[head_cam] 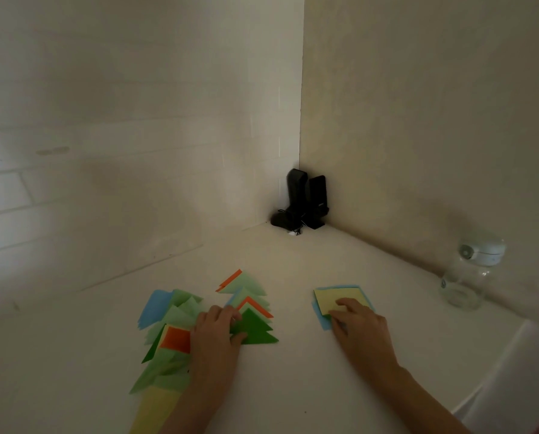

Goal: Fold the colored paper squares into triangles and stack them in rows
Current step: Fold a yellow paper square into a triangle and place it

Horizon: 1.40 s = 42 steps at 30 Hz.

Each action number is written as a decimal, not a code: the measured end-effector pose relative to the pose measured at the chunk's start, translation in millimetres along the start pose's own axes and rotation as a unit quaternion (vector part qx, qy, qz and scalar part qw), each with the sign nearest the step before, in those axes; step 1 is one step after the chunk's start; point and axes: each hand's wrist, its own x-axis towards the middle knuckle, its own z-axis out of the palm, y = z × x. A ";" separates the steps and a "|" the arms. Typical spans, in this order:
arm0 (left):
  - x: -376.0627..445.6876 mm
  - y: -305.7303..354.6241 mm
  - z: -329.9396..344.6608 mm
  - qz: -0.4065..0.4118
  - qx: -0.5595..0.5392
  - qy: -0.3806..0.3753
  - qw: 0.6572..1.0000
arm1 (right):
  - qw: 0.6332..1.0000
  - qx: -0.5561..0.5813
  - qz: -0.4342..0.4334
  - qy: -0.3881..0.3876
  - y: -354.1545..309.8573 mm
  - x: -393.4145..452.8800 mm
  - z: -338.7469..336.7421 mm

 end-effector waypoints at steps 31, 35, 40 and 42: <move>-63.8 50.5 -13.3 0.228 -0.134 -0.086 0.960 | 0.974 0.103 -0.187 0.074 -49.9 -72.7 -41.1; -69.4 38.2 -6.2 0.254 -0.142 -0.122 0.949 | 0.974 0.095 -0.206 0.019 -49.1 -89.4 -26.5; -70.4 31.0 0.1 0.238 -0.157 -0.126 0.950 | 0.976 0.138 -0.166 -0.025 -46.7 -93.9 -20.8; -68.0 31.2 0.1 0.222 -0.169 -0.127 0.952 | 0.976 0.150 -0.153 -0.036 -47.0 -92.0 -20.0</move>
